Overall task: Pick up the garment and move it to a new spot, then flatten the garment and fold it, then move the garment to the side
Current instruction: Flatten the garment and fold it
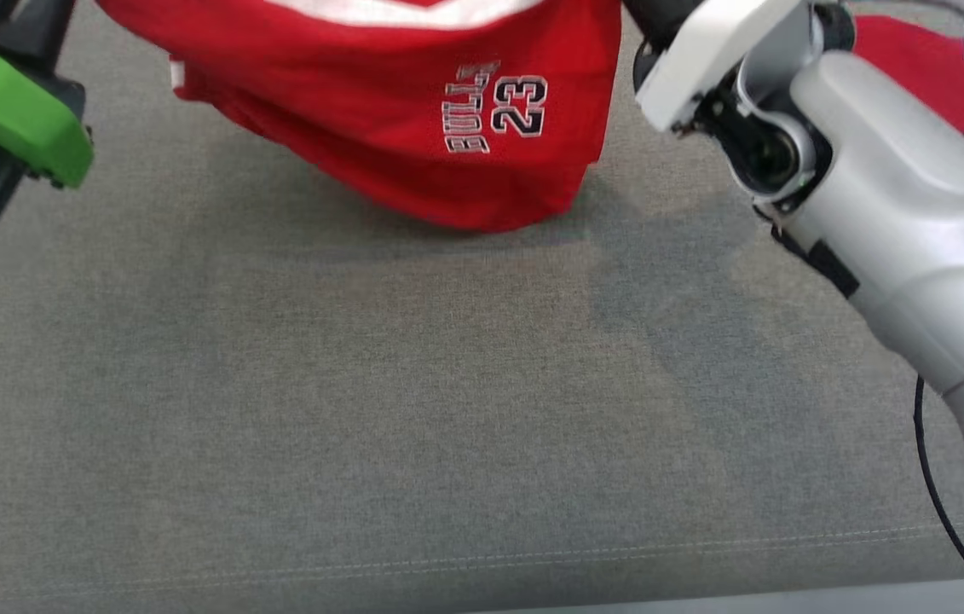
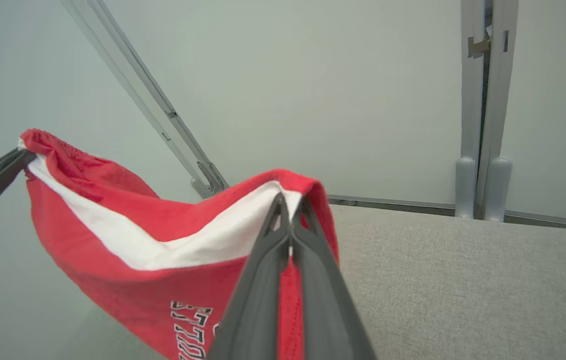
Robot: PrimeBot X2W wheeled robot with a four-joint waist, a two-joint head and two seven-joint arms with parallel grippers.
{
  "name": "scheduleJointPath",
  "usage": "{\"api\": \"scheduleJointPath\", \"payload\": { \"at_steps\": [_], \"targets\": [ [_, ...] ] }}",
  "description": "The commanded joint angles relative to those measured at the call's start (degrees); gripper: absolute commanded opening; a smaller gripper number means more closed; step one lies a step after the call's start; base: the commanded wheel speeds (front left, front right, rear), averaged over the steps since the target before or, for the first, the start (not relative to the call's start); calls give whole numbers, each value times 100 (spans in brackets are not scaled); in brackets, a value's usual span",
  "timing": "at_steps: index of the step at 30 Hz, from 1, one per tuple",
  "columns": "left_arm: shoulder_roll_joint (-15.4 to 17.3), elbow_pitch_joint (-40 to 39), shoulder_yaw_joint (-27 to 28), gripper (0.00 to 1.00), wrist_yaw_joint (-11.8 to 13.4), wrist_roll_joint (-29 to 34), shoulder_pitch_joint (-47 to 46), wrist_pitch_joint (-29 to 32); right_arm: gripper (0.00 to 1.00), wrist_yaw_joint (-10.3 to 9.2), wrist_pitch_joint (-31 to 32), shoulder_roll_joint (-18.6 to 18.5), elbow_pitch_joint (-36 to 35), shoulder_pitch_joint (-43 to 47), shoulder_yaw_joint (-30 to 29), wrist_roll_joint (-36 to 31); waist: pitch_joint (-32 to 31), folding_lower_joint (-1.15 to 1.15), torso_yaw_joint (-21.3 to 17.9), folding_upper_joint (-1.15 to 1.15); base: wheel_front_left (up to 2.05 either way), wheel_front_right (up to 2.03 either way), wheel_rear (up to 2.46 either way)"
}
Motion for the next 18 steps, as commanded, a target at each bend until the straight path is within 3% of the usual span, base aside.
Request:
{"api": "scheduleJointPath", "payload": {
  "at_steps": [1, 12, 18],
  "targets": [
    [25, 71, -64, 0, 6, -145, -232, 21, 0, -1, 35, 44, 91, -214, -15, 44, 400, 0, -120, 0, 0, 0, 0],
    [-81, 1137, -540, 0, 6, -1015, -2559, 178, 0, -3, -102, 515, 2069, -2458, -207, -74, 965, 0, -154, 0, 0, 0, 0],
    [-316, 1709, -574, 0, 11, -1146, -3490, -127, 0, -6, -705, 724, 3032, -3345, -292, -338, 1125, 0, -109, 0, 0, 0, 0]
  ]
}}
